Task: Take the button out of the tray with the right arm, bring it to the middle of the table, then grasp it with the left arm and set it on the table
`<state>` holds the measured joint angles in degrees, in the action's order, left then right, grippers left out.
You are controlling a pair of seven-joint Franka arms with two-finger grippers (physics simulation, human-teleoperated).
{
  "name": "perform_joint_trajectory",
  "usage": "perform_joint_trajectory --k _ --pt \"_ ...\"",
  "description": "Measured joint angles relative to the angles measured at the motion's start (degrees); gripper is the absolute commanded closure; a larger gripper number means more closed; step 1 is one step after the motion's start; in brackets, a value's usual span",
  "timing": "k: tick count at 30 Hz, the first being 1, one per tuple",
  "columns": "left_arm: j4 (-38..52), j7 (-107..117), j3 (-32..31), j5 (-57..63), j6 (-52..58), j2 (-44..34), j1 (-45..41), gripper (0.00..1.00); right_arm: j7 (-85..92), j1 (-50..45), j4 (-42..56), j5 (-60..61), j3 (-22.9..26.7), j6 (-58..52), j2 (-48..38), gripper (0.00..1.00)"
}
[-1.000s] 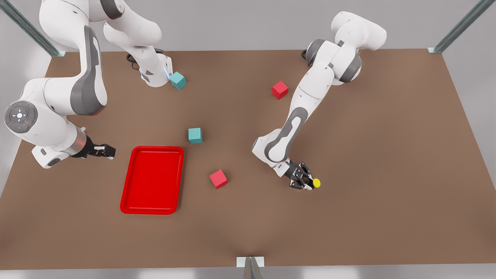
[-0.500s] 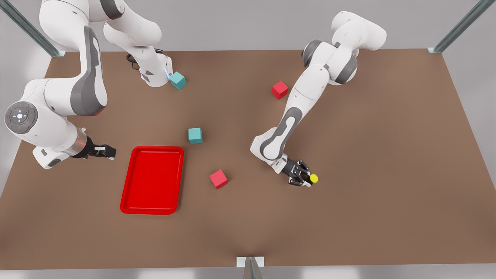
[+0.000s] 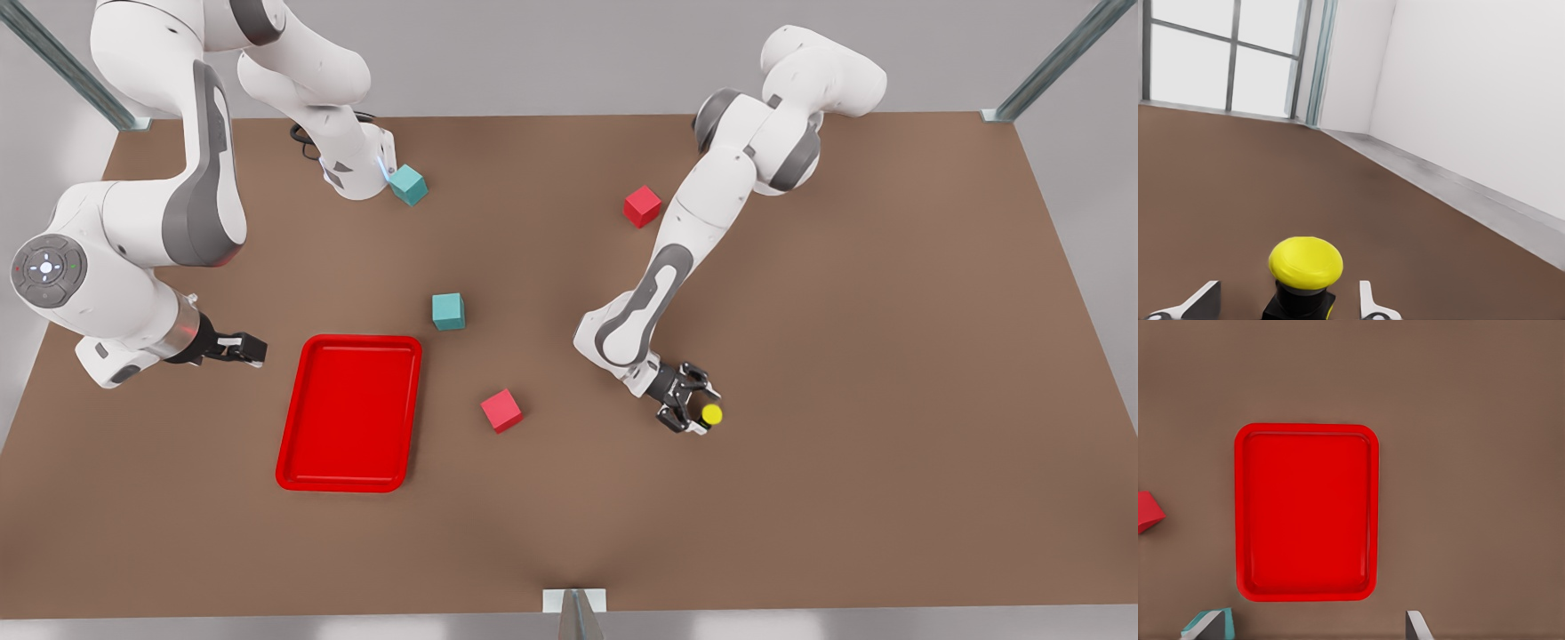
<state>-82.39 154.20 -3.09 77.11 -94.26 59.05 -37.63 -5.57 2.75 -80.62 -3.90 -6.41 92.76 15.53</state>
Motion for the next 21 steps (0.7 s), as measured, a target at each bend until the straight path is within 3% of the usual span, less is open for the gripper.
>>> perform_joint_trajectory --k 3,8,10,12,14,15,18,19,21 --pt "-2.23 -0.81 -0.21 -0.42 0.88 -4.53 0.02 0.0 0.03 0.03 0.0 0.0 0.0 0.02 0.01 0.0" --pt "-8.09 -5.4 -1.96 -3.79 1.47 -19.67 3.35 0.0 0.06 -0.02 0.0 0.0 0.0 0.05 0.01 0.0" --pt "-8.05 -9.22 -12.09 -5.78 0.63 -24.54 15.04 0.0 0.08 -0.02 0.0 0.0 0.0 0.03 0.01 0.0" --pt "-6.01 -15.39 -34.02 -9.36 -0.77 -26.62 39.59 0.0 0.09 -0.02 0.0 0.0 0.0 0.03 0.01 0.0" --pt "-4.42 -22.73 -44.55 -14.23 -0.82 -27.14 51.35 0.0 0.1 -0.02 0.0 0.0 0.0 0.04 0.01 0.0" --pt "-1.82 -26.77 -44.81 -18.0 -0.44 -27.21 52.09 0.0 0.1 -0.02 0.0 0.0 0.0 0.03 0.01 0.0" --pt "8.4 -42.94 -15.96 -45.89 3.67 -34.96 40.87 0.0 0.11 -0.02 0.0 0.0 0.0 0.03 0.01 0.0" --pt "9.15 -48.57 -11.2 -53.85 5.71 -39.08 39.79 0.0 0.12 -0.02 0.0 0.0 0.0 0.02 0.01 0.0" --pt "9.83 -58.97 -7.41 -64.52 9.08 -45.84 38.35 0.0 0.12 -0.02 0.0 0.0 0.0 0.02 0.01 0.0"
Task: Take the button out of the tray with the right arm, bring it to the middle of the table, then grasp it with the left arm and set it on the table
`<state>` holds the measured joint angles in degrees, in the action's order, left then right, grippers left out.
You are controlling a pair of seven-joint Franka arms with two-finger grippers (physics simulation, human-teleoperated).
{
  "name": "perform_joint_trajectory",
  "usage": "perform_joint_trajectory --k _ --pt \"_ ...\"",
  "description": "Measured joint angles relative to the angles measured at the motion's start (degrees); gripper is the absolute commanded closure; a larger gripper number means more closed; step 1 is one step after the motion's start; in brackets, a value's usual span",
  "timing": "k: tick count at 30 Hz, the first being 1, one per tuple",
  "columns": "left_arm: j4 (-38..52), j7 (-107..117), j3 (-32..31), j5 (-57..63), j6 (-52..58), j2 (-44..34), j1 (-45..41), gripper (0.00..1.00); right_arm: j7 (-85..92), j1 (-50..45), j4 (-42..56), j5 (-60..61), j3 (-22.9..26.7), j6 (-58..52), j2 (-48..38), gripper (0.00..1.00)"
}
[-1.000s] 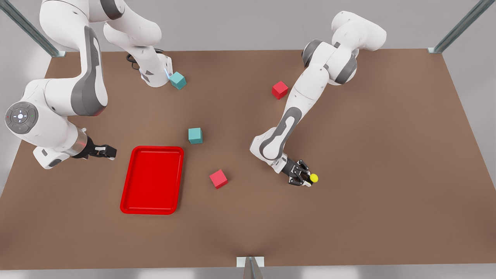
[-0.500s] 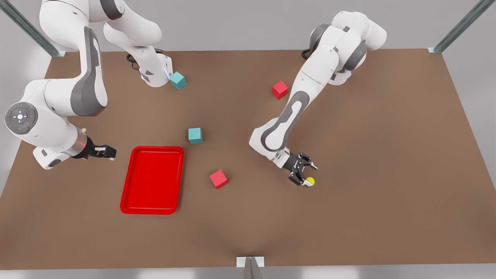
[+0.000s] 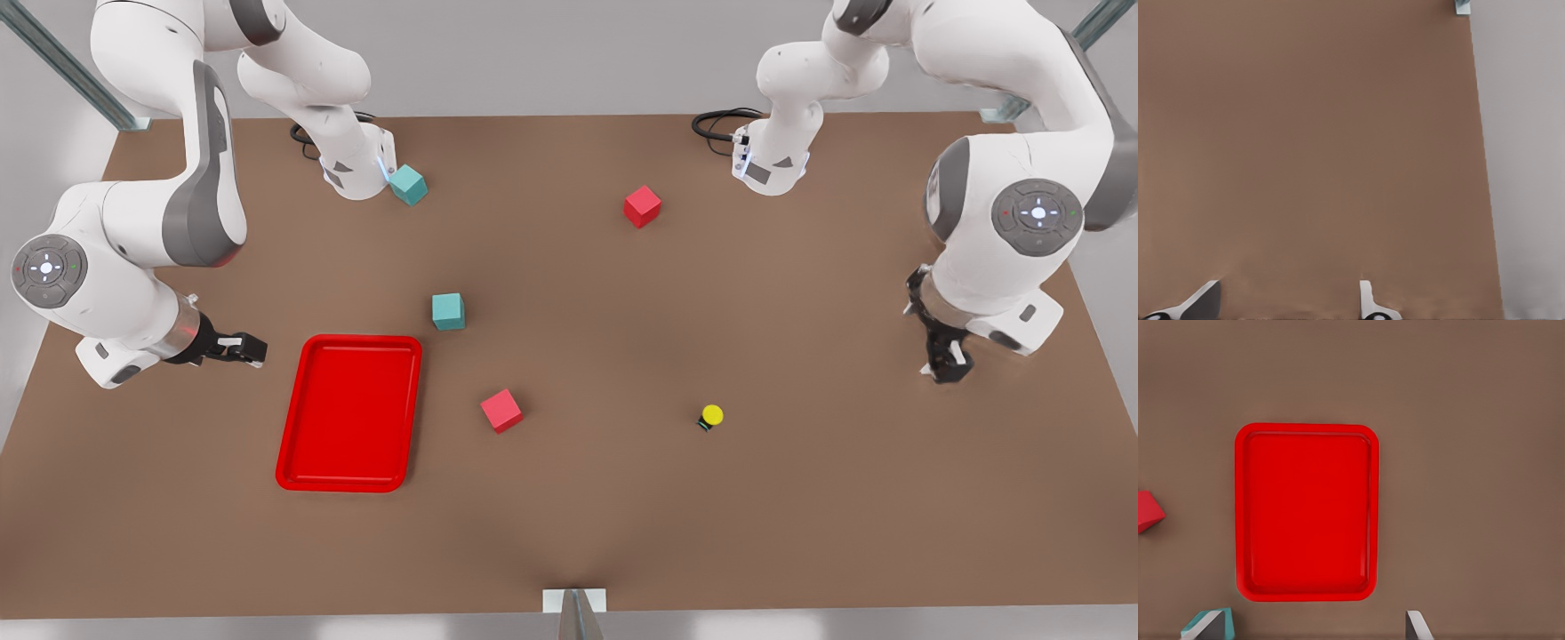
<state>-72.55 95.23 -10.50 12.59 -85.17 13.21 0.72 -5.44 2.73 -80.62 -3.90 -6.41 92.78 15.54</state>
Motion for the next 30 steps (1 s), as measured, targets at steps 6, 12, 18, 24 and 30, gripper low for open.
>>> perform_joint_trajectory --k 6,12,18,24,30 --pt "-19.79 -27.51 5.87 -12.16 -0.86 -14.36 2.17 0.0 0.02 0.0 0.0 0.0 0.0 0.01 0.0 0.0" --pt "-20.66 -47.45 6.07 -13.02 -4.44 -12.38 7.75 0.0 0.05 0.08 0.0 0.0 0.0 -0.01 0.0 0.0" --pt "-18.52 -61.17 5.91 -12.89 -6.3 -6.81 5.06 0.0 0.13 0.42 -0.03 0.0 0.0 -0.03 0.0 0.0" --pt "-17.97 -70.58 5.74 -12.64 -9.62 -3.44 -4.06 0.0 0.19 0.35 0.0 0.0 0.0 -0.03 -0.06 0.0" --pt "-17.75 -77.29 5.68 -12.5 -10.92 -3.31 -3.69 0.0 0.23 0.34 0.0 0.0 0.0 -0.03 -0.04 0.0"
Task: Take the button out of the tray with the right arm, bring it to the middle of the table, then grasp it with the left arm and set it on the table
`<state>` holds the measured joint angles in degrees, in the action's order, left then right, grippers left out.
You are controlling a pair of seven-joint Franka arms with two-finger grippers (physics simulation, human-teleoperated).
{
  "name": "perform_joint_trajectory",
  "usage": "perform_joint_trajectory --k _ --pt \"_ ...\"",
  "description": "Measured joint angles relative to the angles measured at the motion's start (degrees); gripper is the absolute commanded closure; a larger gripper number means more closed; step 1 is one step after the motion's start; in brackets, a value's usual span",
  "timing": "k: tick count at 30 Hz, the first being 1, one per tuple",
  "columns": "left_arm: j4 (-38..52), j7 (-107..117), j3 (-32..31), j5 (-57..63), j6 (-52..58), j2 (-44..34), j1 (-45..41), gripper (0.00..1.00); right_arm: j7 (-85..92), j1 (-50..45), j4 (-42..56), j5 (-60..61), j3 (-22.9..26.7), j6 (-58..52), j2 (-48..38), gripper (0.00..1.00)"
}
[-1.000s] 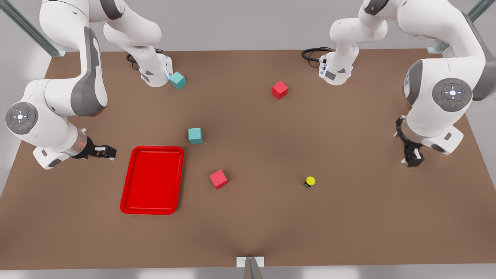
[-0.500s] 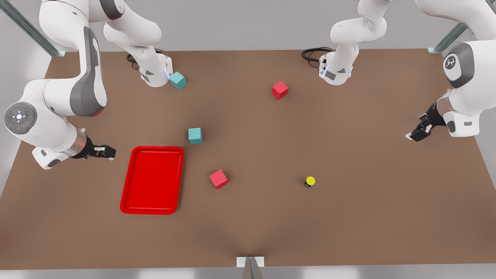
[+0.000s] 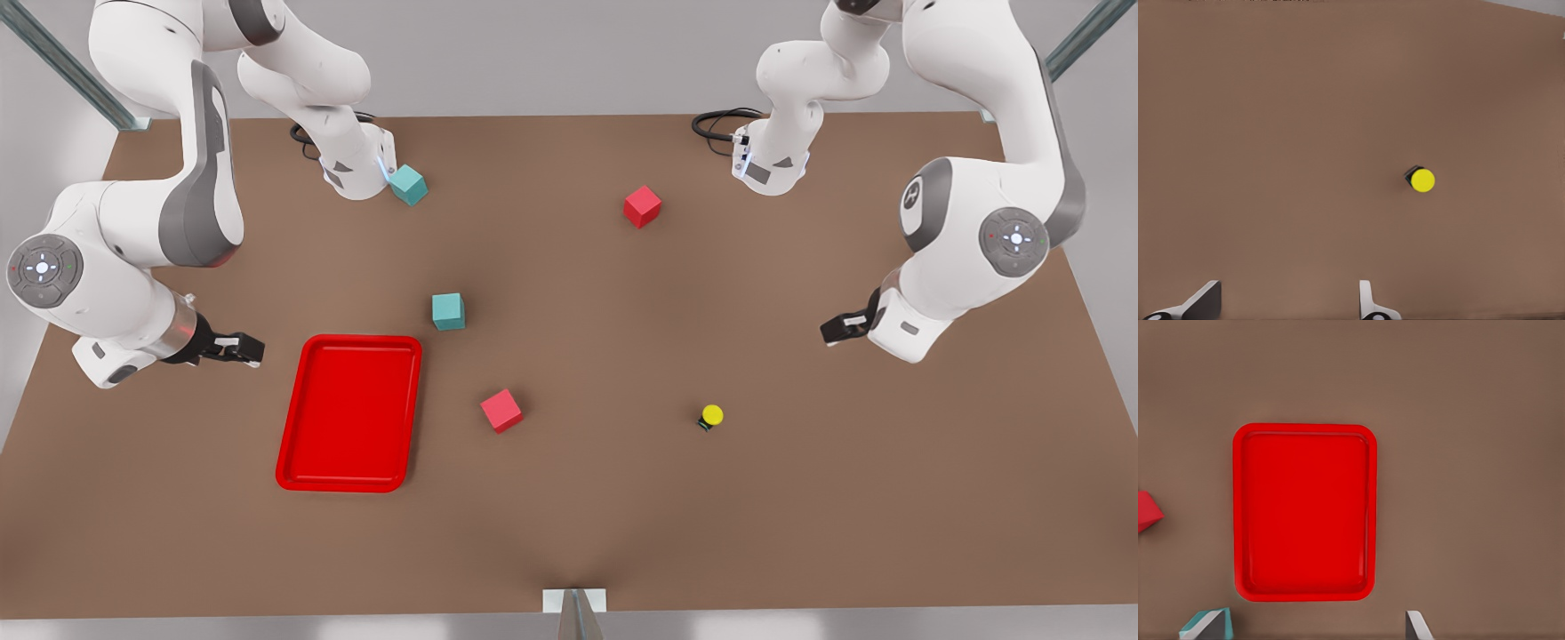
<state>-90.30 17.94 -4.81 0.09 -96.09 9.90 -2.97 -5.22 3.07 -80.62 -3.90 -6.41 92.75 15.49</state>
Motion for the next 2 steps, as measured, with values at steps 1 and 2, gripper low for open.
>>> perform_joint_trajectory --k 1,2 --pt "0.0 -0.92 0.0 0.01 -0.1 0.0 -0.06 0.0 0.01 0.01 0.0 0.0 0.0 0.0 -0.01 0.0" --pt "0.01 -1.78 0.0 0.02 -0.17 -0.02 -0.08 0.0 0.01 0.01 0.0 0.0 0.0 0.0 -0.02 0.0"
